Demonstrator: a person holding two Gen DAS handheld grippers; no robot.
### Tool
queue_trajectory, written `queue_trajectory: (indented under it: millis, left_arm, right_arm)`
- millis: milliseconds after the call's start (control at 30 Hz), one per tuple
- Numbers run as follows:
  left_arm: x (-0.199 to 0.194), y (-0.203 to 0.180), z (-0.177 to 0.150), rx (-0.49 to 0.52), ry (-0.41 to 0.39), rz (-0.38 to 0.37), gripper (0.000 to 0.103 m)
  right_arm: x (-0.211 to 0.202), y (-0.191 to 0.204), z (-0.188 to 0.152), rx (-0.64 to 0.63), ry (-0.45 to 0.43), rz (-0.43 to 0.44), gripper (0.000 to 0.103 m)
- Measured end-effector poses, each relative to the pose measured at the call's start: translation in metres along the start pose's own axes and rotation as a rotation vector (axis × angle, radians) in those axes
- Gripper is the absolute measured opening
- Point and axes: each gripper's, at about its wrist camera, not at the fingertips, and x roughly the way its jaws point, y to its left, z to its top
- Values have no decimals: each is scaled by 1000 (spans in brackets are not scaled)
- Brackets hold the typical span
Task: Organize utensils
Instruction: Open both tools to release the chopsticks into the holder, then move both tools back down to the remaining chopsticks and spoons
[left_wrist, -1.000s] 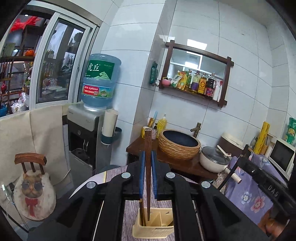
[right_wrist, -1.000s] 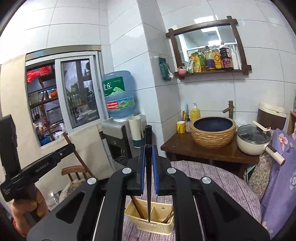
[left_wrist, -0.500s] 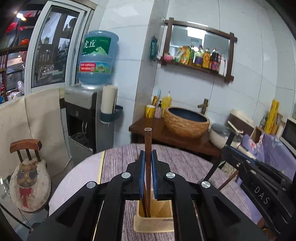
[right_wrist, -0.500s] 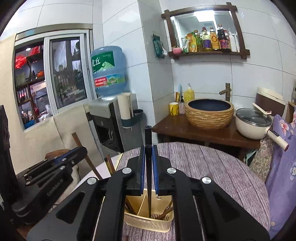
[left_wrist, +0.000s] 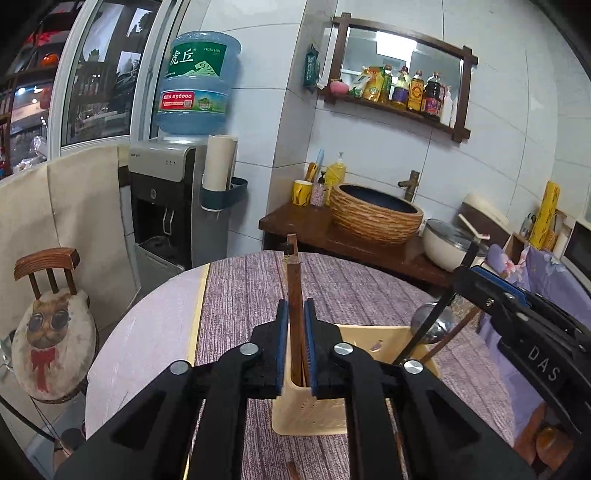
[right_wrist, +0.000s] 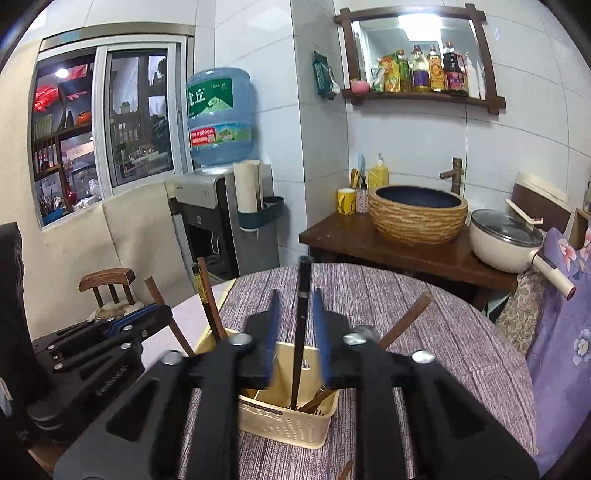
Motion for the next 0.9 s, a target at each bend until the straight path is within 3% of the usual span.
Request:
queue_trajectory:
  millis: [33,67,100,167,233,300,467,633,900]
  left_arm:
    - [-6,1,-1,-2,-11,-4,29]
    - [-14,2,-2,-4,-28,-4,48]
    - [-24,4,-4,-10,-56,0,57]
    - [-40,6,-9,-12,-93,2,61]
    - [-55,8,-18,3,-101,-7,67]
    - [-64,9,-28,7,-109,-7,77]
    - [-75,13,-57,-1,-94,-11,86]
    - [-78,8,-94,35,-62,10,93]
    - [-75,11,-143,44,7,65,97]
  right_arm:
    - [-7,0,0,-1,-22,-6,70]
    - [-15,-1,0,-1,-52,-14,71]
    - [-26,-1,0,-8,-92,-22,72]
    - [-45,2,-2,-49,-134,-34,75]
    - [-63,4,-6,-74,-173,-50,88]
    - [-80,4,-12,-90,-210,-64,91]
    - [-112,-1,-31,-78,-220,-44,96]
    - [-122,-8,-70,-40,-137,1,97]
    - [-110,-29,-143,31,30,-25,97]
